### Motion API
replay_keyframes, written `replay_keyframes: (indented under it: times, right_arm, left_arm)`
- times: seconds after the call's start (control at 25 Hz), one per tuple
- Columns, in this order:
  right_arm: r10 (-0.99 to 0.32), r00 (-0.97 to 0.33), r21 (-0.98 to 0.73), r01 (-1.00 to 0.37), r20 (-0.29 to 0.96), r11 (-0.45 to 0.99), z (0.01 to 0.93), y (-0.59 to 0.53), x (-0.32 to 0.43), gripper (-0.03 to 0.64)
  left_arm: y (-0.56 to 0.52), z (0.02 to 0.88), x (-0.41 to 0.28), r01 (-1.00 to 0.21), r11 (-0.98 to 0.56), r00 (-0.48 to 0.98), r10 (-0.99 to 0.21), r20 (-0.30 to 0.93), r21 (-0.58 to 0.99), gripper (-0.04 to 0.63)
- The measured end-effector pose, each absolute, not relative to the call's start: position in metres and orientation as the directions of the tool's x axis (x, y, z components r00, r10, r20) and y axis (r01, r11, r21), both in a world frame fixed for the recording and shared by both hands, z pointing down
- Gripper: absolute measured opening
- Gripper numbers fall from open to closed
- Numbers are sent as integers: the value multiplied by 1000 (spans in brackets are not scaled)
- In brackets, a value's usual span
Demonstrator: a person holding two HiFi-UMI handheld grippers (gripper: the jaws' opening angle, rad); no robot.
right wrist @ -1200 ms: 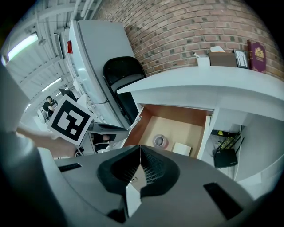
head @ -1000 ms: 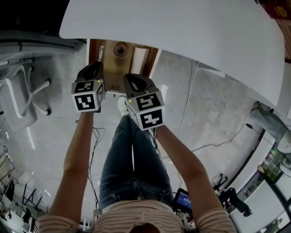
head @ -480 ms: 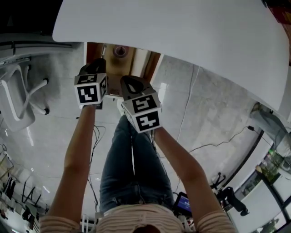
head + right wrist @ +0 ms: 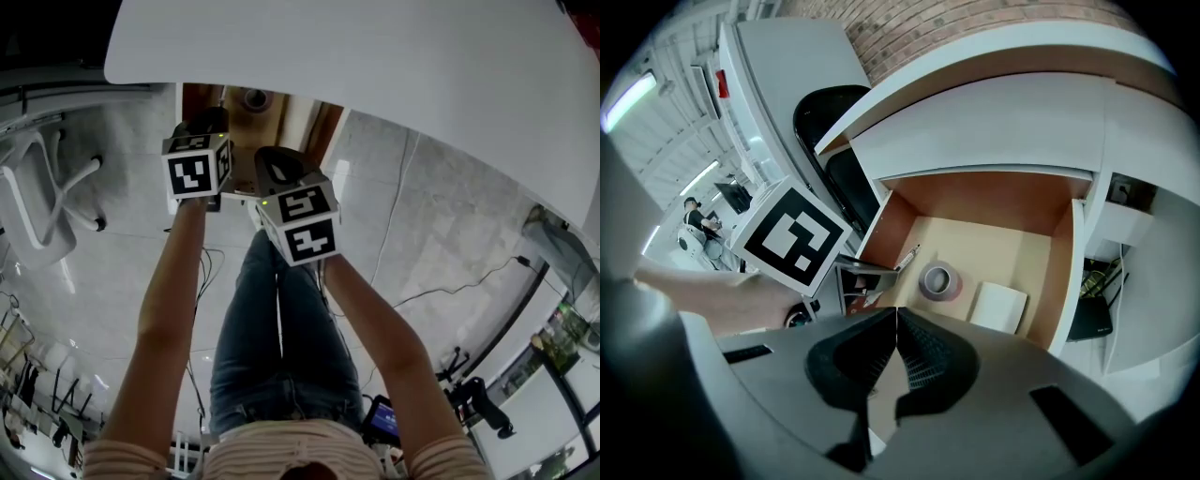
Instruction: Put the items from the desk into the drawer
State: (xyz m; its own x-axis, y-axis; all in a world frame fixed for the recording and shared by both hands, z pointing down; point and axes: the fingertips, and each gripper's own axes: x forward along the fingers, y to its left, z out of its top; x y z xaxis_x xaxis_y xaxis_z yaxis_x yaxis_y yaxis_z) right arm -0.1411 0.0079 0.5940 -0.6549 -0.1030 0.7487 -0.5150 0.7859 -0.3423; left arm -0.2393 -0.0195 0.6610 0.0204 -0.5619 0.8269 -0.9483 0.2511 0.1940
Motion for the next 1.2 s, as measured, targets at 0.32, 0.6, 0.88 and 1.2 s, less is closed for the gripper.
replay_keyframes:
  times: [0.32, 0.6, 0.88, 1.2]
  right_arm:
    - [-81, -630, -352, -530, 772, 771, 609, 2, -151, 17]
    - [-58, -604, -349, -534, 795, 770, 622, -1, -149, 17]
    - [-50, -591, -349, -539, 805, 766, 628, 1, -145, 17]
    - [-46, -589, -351, -541, 807, 764, 631, 3, -145, 17]
  left_arm:
    - [-24, 683, -238, -934, 282, 42, -527, 849, 221, 48]
    - [-26, 695, -235, -929, 296, 44, -508, 860, 223, 48]
    - [-24, 705, -234, -927, 301, 51, -490, 870, 223, 48]
    - [-23, 717, -235, -934, 286, 63, -457, 887, 214, 48]
